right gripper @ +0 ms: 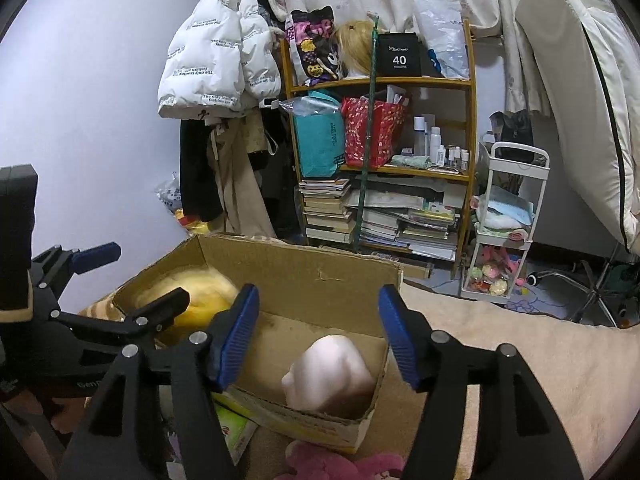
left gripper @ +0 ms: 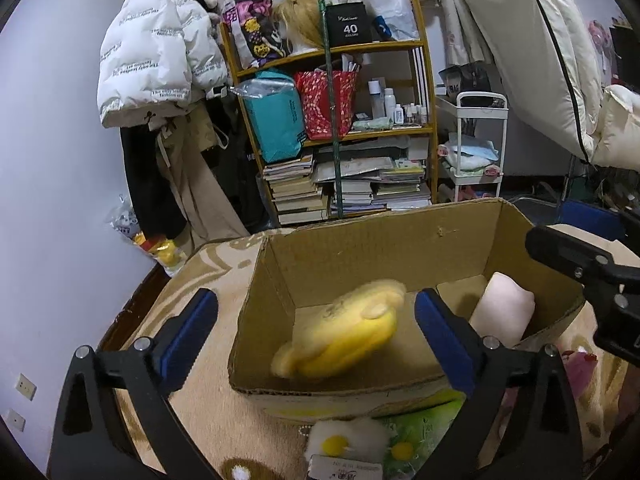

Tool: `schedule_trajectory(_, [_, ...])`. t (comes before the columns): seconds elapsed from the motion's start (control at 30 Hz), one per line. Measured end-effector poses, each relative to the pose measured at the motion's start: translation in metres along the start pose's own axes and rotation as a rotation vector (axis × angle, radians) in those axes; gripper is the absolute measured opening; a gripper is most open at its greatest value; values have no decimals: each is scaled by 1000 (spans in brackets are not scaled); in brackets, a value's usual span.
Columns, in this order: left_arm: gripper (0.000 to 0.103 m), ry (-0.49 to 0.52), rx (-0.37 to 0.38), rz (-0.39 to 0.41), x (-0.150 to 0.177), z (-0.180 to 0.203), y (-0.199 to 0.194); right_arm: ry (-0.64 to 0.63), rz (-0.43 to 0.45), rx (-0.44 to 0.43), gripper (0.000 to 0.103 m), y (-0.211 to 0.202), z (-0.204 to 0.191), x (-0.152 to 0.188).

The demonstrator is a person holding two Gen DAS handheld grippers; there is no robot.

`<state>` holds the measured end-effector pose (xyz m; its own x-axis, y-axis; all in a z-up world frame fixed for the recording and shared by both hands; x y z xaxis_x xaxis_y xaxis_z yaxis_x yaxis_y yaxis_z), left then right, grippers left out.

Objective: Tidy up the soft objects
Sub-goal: 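Open both tools to drop the dog plush and roll cushion into the box, then move both tools back toward the remaining plushes beside the box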

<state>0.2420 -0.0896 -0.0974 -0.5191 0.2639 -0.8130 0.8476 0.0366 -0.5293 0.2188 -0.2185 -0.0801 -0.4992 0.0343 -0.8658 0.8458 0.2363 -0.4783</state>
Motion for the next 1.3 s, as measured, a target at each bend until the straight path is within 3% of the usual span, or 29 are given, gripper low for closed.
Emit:
schedule_trajectory(0.27, [98, -37, -21, -22, 5, -12, -8, 43, 15, 5, 99, -13, 7, -4])
schedule_trajectory(0.33, [99, -46, -28, -24, 7, -16, -10, 52, 14, 8, 101, -16, 9, -4])
schedule_trajectory(1.03, [99, -73, -53, -13, 22, -33, -84, 28, 8, 18, 101, -76, -12, 0])
schedule_trajectory(1.3, [99, -113, -20, -57, 37, -39, -108, 40, -16, 10, 101, -101, -20, 6])
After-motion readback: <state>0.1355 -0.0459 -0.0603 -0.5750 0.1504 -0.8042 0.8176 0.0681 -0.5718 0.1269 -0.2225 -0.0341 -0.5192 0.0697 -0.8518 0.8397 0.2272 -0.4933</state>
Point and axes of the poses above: each gripper's, at about its wrist camera, not at the fingertips, and y roughly the way its jaws point, z to its right, x to its underside, the point moved 8 cm from there along y, roughly the way its jaws point, and after that the axes turned 5 degrees about -x, right-handed, at the moved point
